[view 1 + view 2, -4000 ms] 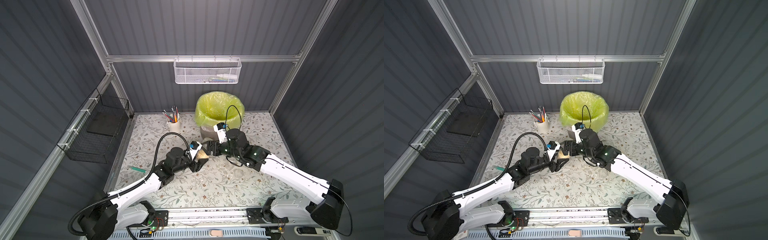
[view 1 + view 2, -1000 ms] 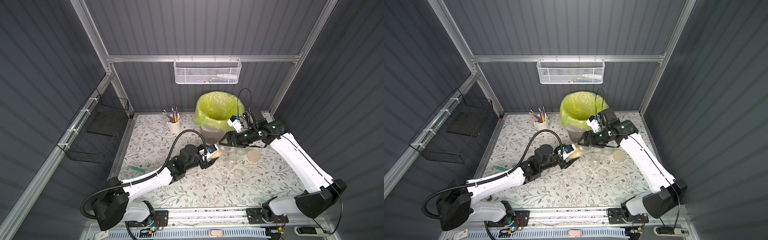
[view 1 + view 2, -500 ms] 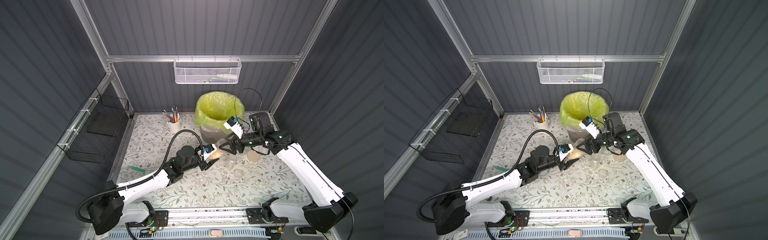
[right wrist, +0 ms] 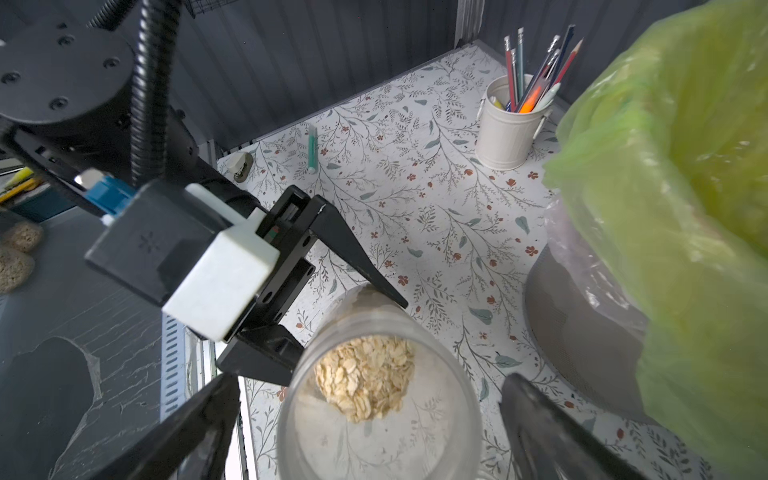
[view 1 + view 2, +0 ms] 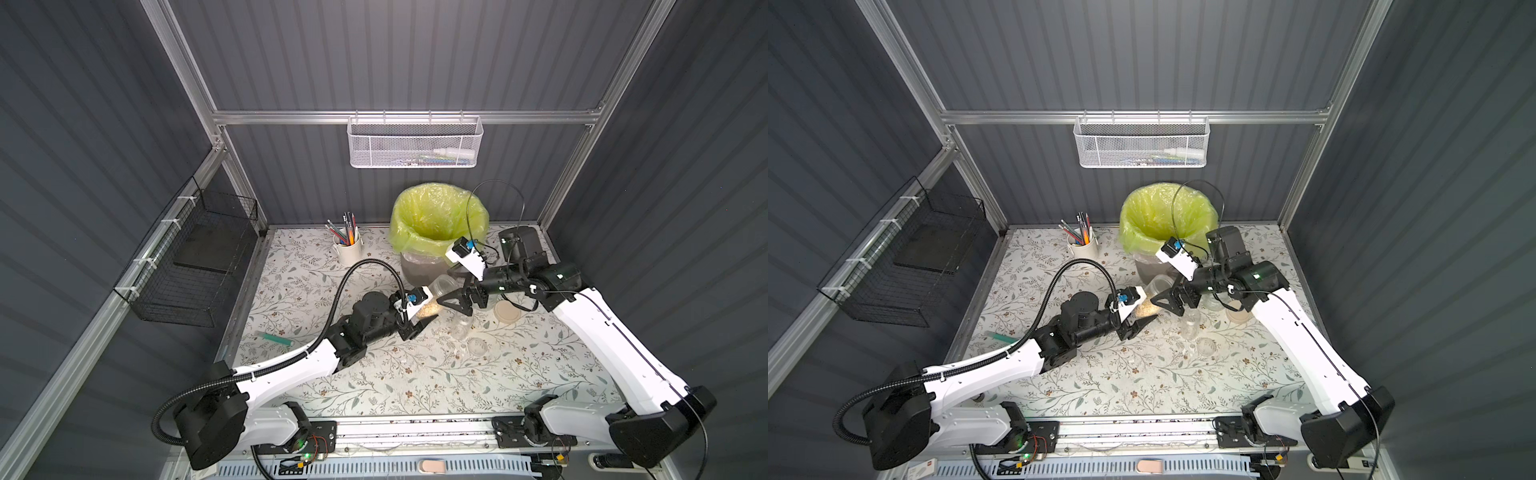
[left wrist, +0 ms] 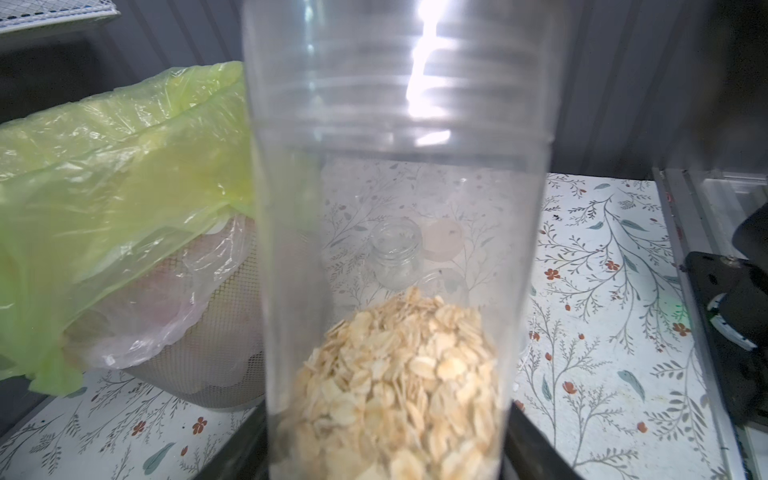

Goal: Empty expired oatmeal from jars
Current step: Unscrew the lid from the jar.

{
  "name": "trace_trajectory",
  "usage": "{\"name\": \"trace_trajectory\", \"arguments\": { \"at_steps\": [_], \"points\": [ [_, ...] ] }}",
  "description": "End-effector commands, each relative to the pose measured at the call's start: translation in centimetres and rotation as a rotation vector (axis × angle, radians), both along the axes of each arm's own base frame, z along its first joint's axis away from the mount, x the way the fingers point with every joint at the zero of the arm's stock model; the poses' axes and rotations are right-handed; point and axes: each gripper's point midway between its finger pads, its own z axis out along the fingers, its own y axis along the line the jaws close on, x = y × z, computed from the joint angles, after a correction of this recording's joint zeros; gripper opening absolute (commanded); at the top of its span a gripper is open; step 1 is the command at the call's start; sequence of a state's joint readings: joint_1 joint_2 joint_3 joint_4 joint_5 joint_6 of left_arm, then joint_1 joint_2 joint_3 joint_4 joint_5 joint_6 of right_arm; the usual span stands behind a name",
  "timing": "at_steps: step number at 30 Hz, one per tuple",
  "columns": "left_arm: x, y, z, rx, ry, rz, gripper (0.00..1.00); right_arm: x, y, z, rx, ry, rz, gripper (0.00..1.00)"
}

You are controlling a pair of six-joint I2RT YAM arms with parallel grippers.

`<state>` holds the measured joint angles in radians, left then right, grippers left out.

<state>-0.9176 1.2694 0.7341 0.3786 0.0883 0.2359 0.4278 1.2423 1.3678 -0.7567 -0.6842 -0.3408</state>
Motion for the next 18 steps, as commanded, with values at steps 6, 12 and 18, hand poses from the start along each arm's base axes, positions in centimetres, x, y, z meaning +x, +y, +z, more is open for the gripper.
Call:
{"name": "trace_trajectory", "arguments": {
  "at_steps": [6, 12, 18],
  "points": [
    [0.7, 0.9, 1.6, -0.029, -0.068, 0.061, 0.19, 0.1, -1.1, 0.6, 0.014, 0.179, -0.139, 0.99],
    [0.8, 0.8, 1.0, -0.009, -0.064, 0.06, 0.19, 0.5, -1.4, 3.0, 0.084, 0.185, -0.221, 0.99],
    [0.9, 1.1, 1.0, 0.002, -0.078, 0.076, 0.18, 1.7, -2.4, 5.4, 0.178, 0.387, -0.455, 0.96]
  ]
}}
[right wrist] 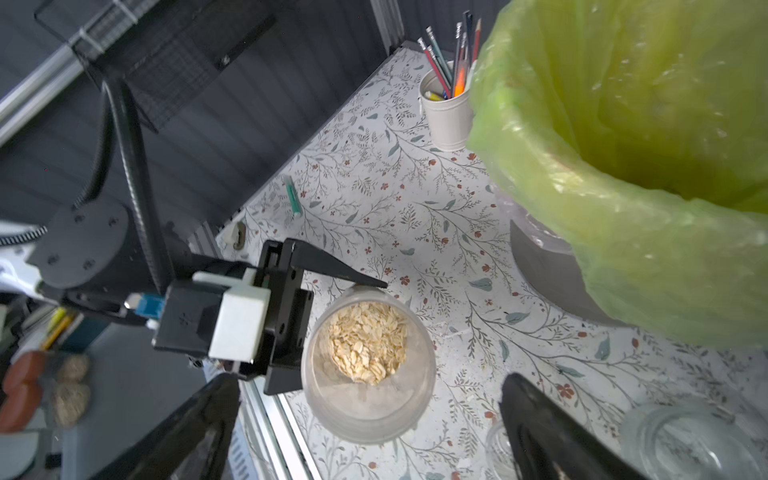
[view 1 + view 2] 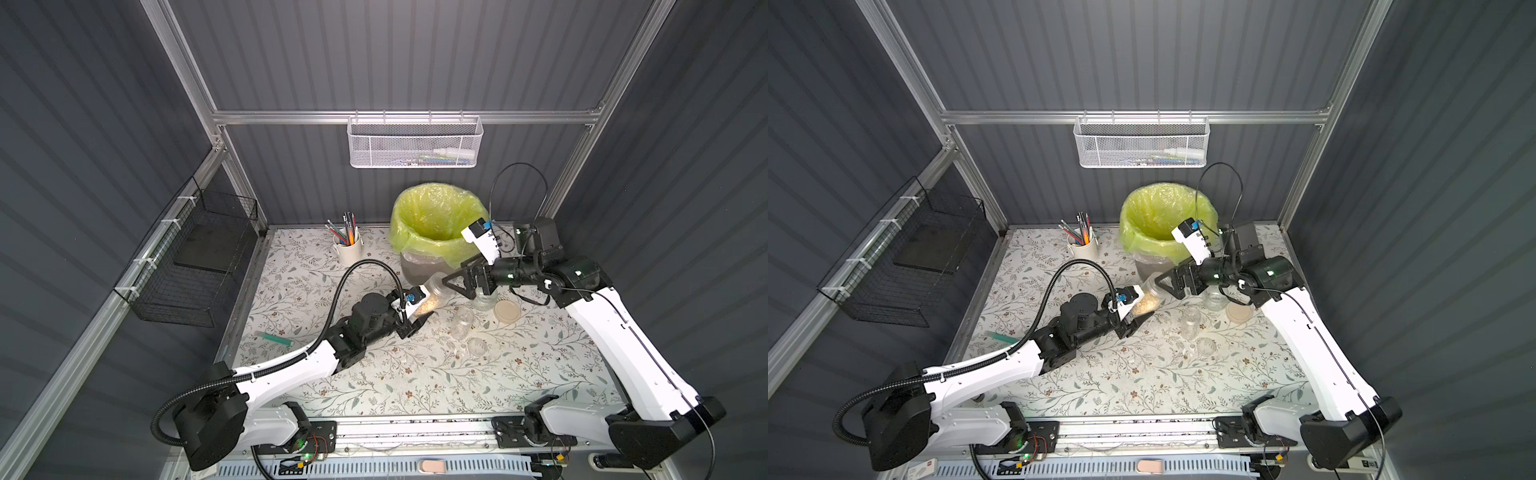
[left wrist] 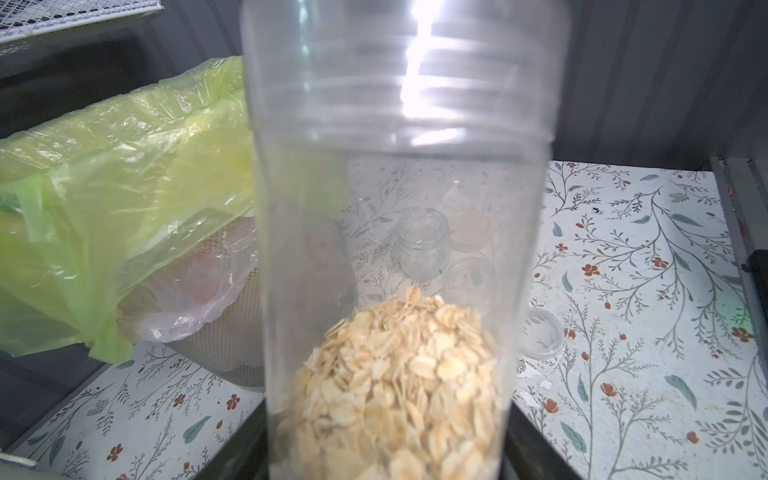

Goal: Empty expired oatmeal from jars
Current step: Unscrew the lid from the jar.

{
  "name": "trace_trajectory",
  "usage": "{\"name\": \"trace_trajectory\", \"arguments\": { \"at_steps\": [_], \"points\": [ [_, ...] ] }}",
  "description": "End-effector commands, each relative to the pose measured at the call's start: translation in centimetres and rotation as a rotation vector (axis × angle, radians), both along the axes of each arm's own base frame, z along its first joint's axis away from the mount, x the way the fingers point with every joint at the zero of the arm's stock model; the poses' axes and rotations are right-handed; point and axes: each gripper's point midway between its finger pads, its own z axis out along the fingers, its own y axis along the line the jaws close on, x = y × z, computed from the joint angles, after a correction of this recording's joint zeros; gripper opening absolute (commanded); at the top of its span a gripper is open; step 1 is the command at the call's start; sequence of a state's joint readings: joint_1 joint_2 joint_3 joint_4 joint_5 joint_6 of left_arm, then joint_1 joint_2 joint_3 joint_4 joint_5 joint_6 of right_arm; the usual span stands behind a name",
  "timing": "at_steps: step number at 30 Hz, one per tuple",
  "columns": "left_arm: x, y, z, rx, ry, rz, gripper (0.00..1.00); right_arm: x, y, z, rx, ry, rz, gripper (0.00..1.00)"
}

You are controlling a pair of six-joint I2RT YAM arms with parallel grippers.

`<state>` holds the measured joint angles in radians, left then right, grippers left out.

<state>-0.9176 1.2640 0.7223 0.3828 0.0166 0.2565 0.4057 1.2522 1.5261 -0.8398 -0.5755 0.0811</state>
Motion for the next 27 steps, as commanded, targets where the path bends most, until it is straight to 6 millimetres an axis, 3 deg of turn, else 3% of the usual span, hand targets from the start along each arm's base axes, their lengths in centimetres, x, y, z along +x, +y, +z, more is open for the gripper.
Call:
{"name": "trace_trajectory", "arguments": {
  "at_steps": [1, 4, 9, 17, 27],
  "points": [
    [0.0, 0.4, 1.4, -0.016, -0.056, 0.012, 0.19, 0.1, -0.3, 1.5, 0.103, 0.229, -0.157, 0.92],
    [0.2, 0.4, 1.4, 0.0, -0.069, 0.017, 0.19, -0.6, 0.3, 0.6, 0.132, 0.451, -0.22, 0.88],
    [0.5, 0.3, 1.1, 0.026, -0.085, 0.025, 0.19, -1.0, 0.0, -2.7, 0.086, 0.624, -0.322, 0.86],
    [0.5, 0.3, 1.1, 0.026, -0.079, 0.024, 0.19, -1.3, 1.2, -4.8, -0.022, 0.673, -0.284, 0.88],
    [0.5, 0.3, 0.9, 0.045, -0.081, 0.018, 0.19, -0.6, 2.2, -4.9, -0.055, 0.662, -0.252, 0.86]
  ]
}}
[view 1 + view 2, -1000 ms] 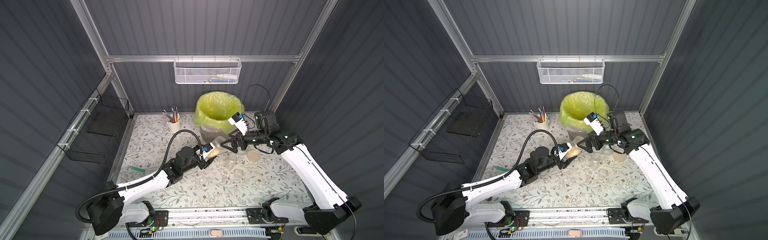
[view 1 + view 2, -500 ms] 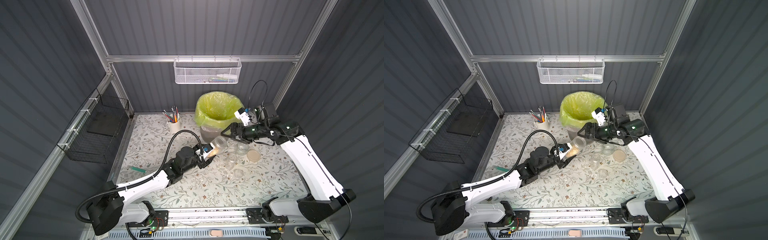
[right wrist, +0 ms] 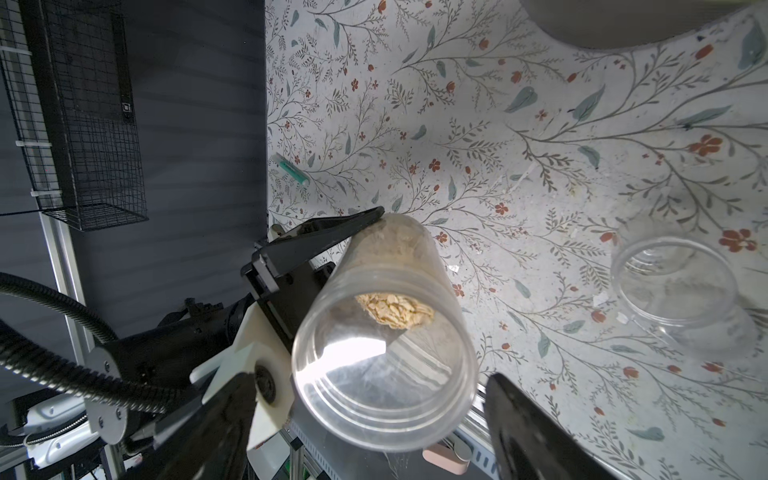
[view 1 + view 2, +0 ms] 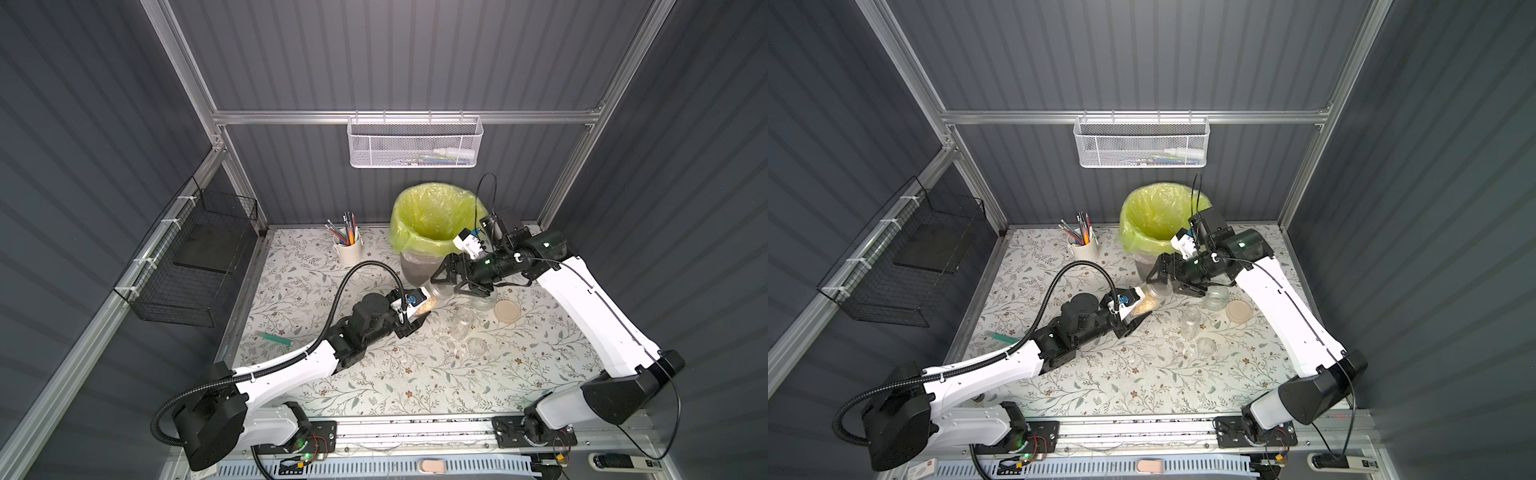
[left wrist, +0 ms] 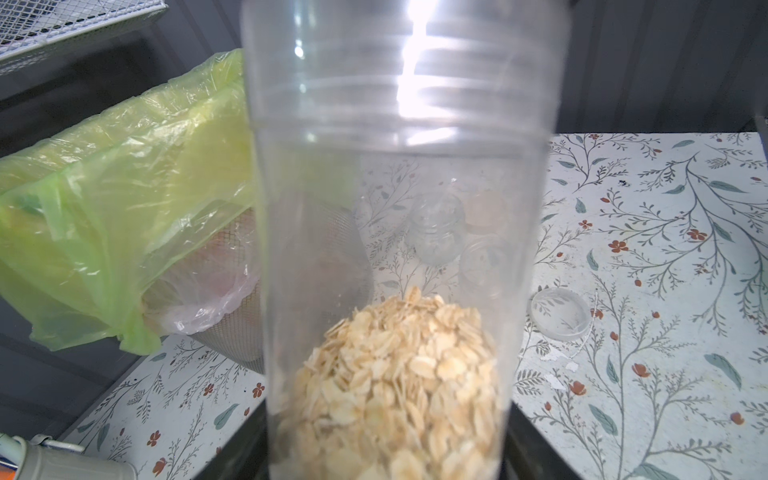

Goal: Empty expired oatmeal from jars
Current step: Unscrew the lid from the jar.

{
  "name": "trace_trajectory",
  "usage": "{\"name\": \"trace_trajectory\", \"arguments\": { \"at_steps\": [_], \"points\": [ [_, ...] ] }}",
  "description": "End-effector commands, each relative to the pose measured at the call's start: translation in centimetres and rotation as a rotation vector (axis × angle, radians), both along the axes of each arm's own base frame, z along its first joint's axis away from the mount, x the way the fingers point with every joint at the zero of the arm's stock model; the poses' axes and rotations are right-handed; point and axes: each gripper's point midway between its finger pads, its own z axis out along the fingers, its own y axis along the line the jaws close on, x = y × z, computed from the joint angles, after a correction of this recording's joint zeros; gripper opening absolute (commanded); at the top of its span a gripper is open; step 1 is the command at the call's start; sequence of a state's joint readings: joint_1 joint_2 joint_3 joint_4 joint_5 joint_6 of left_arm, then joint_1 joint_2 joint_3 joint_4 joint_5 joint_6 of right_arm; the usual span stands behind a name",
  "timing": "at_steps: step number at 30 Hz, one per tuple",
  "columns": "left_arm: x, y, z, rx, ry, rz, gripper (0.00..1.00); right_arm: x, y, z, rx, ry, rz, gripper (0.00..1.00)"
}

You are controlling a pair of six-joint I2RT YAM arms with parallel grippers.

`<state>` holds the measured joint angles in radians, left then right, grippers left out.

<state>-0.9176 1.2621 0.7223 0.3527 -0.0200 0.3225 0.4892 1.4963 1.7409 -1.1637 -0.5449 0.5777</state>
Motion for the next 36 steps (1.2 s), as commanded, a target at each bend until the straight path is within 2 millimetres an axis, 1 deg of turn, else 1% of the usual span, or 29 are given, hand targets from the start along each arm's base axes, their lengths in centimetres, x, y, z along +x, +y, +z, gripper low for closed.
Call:
{"name": "trace_trajectory", "arguments": {
  "at_steps": [1, 6, 11, 16, 19, 21, 22, 23, 25, 27, 29, 33, 34, 36],
  "points": [
    [0.1, -0.2, 1.6, -0.017, -0.039, -0.001, 0.19, 0.2, 0.1, -0.2, -0.03, 0.002, 0.018, 0.85],
    [0.1, -0.1, 2.0, -0.022, -0.044, -0.001, 0.19, 0.1, 0.6, -0.9, -0.066, 0.008, 0.058, 0.82],
    [-0.1, 0.1, 2.0, -0.023, -0.043, -0.003, 0.19, -0.1, 0.6, -1.3, -0.084, 0.008, 0.067, 0.8],
    [-0.1, 0.1, 2.0, -0.025, -0.04, 0.0, 0.18, 0.2, 0.7, -1.3, -0.088, -0.008, 0.078, 0.69],
    [-0.5, 0.2, 2.7, -0.06, -0.038, -0.009, 0.18, 0.2, 0.8, -1.2, -0.083, -0.039, 0.111, 0.63],
    [-1.0, 0.3, 3.1, -0.088, -0.029, -0.024, 0.18, 0.0, 1.6, -0.9, -0.037, -0.102, 0.178, 0.61],
    [-1.2, 0.3, 3.3, -0.105, -0.023, -0.031, 0.18, -0.1, 2.0, -0.5, -0.014, -0.166, 0.232, 0.58],
    [-1.4, 0.4, 3.6, -0.126, -0.018, -0.037, 0.18, 0.0, 1.9, -0.5, -0.014, -0.239, 0.275, 0.55],
    [-1.7, 0.4, 3.9, -0.167, -0.002, -0.051, 0.18, 0.9, 1.6, -0.7, -0.029, -0.381, 0.301, 0.53],
    [-1.9, 0.2, 3.9, -0.191, 0.022, -0.064, 0.18, 1.1, 1.9, -0.4, -0.012, -0.499, 0.342, 0.52],
    [-2.1, -0.1, 3.8, -0.198, 0.046, -0.078, 0.18, 0.4, 2.4, 0.4, 0.022, -0.578, 0.424, 0.53],
    [-2.5, -0.2, 3.8, -0.221, 0.06, -0.098, 0.18, -1.4, 2.6, 1.9, 0.053, -0.672, 0.561, 0.54],
    [-2.6, -0.2, 3.9, -0.229, 0.059, -0.101, 0.18, -1.7, 2.4, 2.2, 0.05, -0.703, 0.589, 0.54],
    [-2.8, -0.1, 4.6, -0.25, 0.052, -0.107, 0.18, -1.5, 2.1, 2.4, 0.017, -0.756, 0.601, 0.55]
  ]
}}
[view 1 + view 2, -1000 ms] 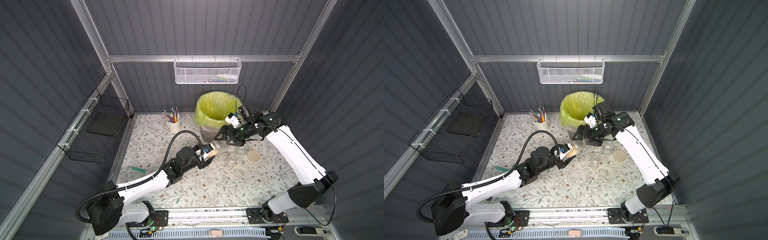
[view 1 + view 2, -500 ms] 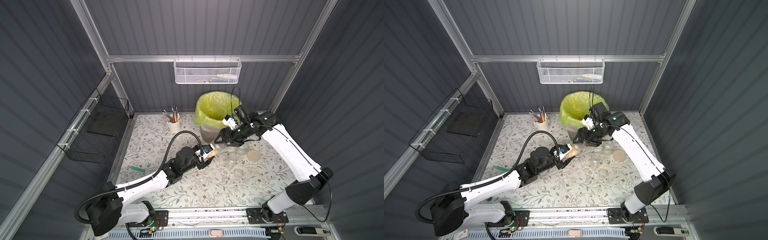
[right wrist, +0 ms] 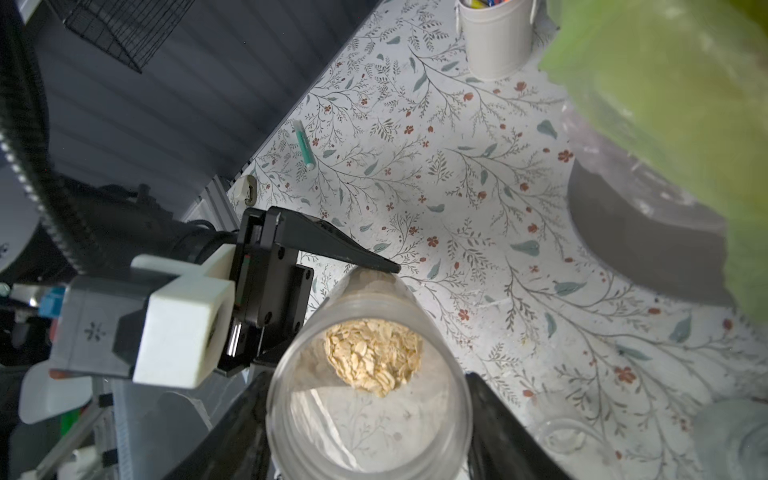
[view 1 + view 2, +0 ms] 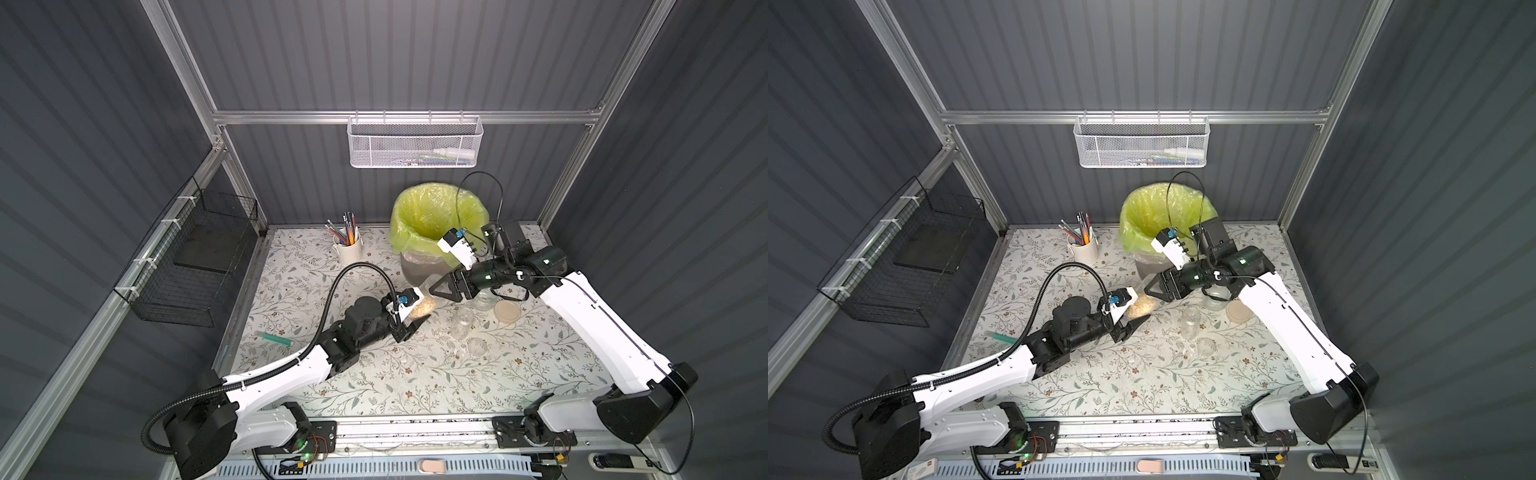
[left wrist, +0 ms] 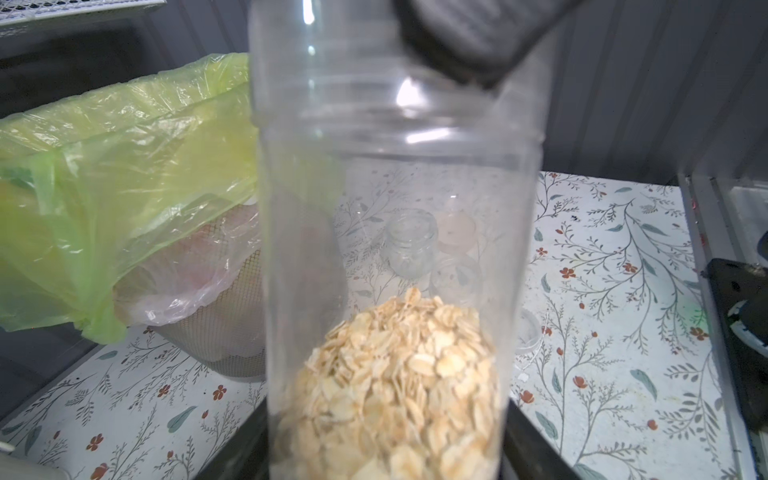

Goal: Empty expired oatmeal from jars
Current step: Unscrew the lid from the jar.

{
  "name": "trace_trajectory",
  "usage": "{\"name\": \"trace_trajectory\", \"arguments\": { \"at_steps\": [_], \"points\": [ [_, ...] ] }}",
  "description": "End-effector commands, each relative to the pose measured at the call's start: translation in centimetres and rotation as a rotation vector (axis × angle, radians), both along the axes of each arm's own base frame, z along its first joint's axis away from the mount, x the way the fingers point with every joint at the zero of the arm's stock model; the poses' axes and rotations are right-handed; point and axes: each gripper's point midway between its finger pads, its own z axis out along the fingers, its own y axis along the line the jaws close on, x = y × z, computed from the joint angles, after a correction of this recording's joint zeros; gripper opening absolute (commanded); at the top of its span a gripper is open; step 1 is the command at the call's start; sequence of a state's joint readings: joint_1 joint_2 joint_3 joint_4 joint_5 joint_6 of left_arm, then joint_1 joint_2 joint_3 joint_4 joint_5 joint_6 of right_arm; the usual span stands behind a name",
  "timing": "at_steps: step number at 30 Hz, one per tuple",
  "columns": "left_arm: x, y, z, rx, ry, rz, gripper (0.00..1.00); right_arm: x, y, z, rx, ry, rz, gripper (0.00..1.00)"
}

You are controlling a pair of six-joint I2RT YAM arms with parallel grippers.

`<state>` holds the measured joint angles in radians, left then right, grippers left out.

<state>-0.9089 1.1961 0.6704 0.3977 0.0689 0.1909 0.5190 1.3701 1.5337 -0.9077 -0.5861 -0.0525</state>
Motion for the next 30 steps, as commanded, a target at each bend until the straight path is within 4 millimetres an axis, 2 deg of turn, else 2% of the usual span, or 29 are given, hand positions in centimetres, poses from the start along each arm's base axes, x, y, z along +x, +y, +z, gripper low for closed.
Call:
{"name": "trace_trajectory", "arguments": {
  "at_steps": [1, 5, 11, 13, 20, 30],
  "points": [
    [-1.1, -0.4, 3.7, -0.13, -0.039, -0.053, 0.18, -0.7, 0.6, 2.1, 0.022, -0.188, 0.141, 0.56],
    [-1.2, -0.6, 4.5, -0.135, -0.038, -0.066, 0.17, -0.6, 0.5, 0.8, -0.019, -0.222, 0.188, 0.58],
    [-1.0, -0.7, 4.6, -0.13, -0.033, -0.062, 0.17, 0.0, 0.4, -1.4, -0.078, -0.19, 0.202, 0.59],
    [-0.9, -0.7, 4.6, -0.134, -0.039, -0.057, 0.17, -0.1, 0.4, -1.5, -0.076, -0.195, 0.206, 0.62],
    [-0.6, -0.7, 4.3, -0.121, -0.052, -0.041, 0.15, 0.4, 0.1, -1.1, -0.072, -0.276, 0.184, 0.86],
    [0.1, -0.4, 3.6, -0.1, -0.066, -0.006, 0.15, -0.1, -1.2, 0.2, -0.05, -0.318, 0.137, 0.97]
  ]
}}
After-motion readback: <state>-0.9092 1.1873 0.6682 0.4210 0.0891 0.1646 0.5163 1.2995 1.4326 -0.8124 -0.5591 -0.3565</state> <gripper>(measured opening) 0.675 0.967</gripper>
